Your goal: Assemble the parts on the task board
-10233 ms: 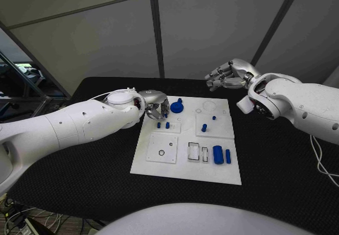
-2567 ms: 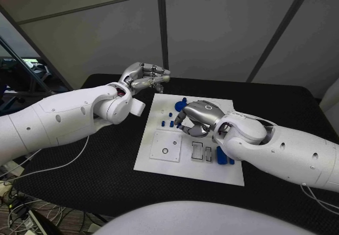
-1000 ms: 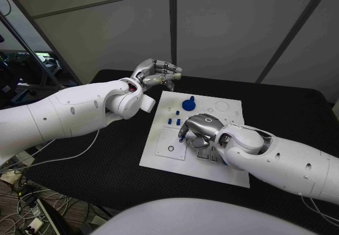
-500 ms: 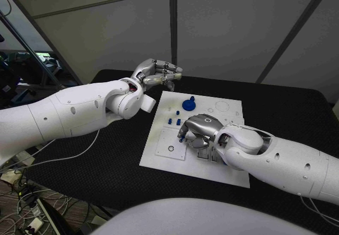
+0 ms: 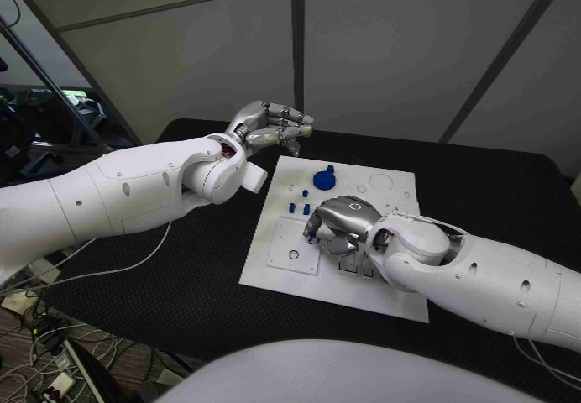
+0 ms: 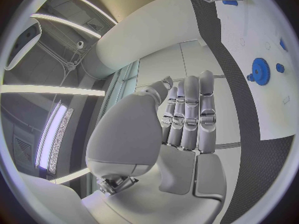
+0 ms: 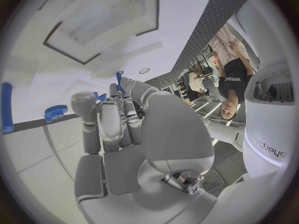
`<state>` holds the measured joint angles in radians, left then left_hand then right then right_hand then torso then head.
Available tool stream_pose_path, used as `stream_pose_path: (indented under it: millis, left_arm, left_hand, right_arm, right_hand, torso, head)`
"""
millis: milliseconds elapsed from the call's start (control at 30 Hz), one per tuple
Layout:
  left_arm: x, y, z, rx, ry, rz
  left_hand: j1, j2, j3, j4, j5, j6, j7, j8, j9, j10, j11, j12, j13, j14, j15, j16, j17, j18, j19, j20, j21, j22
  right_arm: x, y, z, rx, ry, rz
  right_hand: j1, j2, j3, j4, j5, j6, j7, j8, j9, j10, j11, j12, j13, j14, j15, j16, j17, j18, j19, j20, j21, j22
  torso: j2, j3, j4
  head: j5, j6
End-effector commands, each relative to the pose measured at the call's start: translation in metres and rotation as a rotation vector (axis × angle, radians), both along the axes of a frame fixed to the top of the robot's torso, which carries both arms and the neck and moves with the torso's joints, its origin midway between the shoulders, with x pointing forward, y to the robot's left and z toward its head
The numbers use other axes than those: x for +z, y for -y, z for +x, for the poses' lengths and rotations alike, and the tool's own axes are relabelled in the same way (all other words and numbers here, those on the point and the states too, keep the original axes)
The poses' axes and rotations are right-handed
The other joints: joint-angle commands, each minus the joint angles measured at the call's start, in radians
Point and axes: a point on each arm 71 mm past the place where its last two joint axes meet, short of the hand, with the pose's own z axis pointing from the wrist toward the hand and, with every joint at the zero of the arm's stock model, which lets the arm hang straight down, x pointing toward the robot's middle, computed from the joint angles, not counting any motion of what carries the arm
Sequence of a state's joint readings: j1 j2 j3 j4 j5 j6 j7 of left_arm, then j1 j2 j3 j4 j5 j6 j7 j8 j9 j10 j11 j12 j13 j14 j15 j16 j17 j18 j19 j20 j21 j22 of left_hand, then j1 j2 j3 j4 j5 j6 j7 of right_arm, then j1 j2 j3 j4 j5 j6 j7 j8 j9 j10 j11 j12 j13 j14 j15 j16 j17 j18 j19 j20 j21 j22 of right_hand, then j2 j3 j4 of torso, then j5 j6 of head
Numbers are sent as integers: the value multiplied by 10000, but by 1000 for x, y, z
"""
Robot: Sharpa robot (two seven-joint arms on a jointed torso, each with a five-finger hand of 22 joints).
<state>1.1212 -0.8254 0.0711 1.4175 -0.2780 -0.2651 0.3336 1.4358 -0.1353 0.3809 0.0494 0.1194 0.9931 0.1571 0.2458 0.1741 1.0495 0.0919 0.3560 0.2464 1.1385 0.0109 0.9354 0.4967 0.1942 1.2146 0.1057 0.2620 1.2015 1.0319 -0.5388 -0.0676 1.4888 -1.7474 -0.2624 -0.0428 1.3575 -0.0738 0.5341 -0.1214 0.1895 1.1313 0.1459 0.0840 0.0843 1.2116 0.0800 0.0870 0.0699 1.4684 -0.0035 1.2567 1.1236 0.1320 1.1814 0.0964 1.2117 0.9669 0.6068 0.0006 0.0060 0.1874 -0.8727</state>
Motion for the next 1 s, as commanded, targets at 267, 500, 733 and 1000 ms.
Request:
stream_pose_path:
  millis: [267,500,733,1000]
  left_arm:
    - [1,0,0,-129,5,-61]
    - [1,0,0,-130,-4,-58]
    - [1,1,0,-152,-13,-63]
    - [1,1,0,-183,-44,-63]
  left_hand:
    - [-47,87,-21,-58,-49,-63,-4,81,42,-104,-8,123,30,-58,53,-38,-18,-143,-8,50,-57,-21]
    - [-47,87,-21,-58,-49,-63,-4,81,42,-104,-8,123,30,-58,53,-38,-18,-143,-8,50,-57,-21]
    - [-47,87,-21,-58,-49,-63,-4,81,42,-104,-8,123,30,-58,53,-38,-18,-143,-8,50,-57,-21]
    - [-47,87,-21,-58,-49,-63,-4,81,42,-104,-8,123,30,-58,53,-38,-18,-143,-8,50,-57,-21]
  right_arm:
    - [-3,3,-3,108,-27,-226]
    - [-2,5,-4,92,128,-48]
    - [-3,4,-4,97,92,-115]
    - [-5,2,-3,92,-21,-292]
  right_hand:
    - [-23,54,35,8,40,18,65,-53,14,83,7,52,12,323,-17,31,-16,-65,61,20,40,12]
    - [-18,59,39,5,52,22,64,-53,16,89,6,52,14,322,-16,37,-12,-66,66,22,50,24]
    - [-17,52,37,-2,67,22,65,-55,16,92,6,48,15,322,-16,46,-5,-65,64,23,55,27]
    - [-41,35,21,5,67,12,73,-64,14,80,15,34,14,316,-11,41,-21,-65,58,28,58,28]
  torso:
    - [0,6,-11]
    - [-2,3,-1]
    - [-3,-2,4]
    - [8,-4,1]
  head:
    - [9,1]
    - [-8,1]
    - [-15,1]
    - [-9,1]
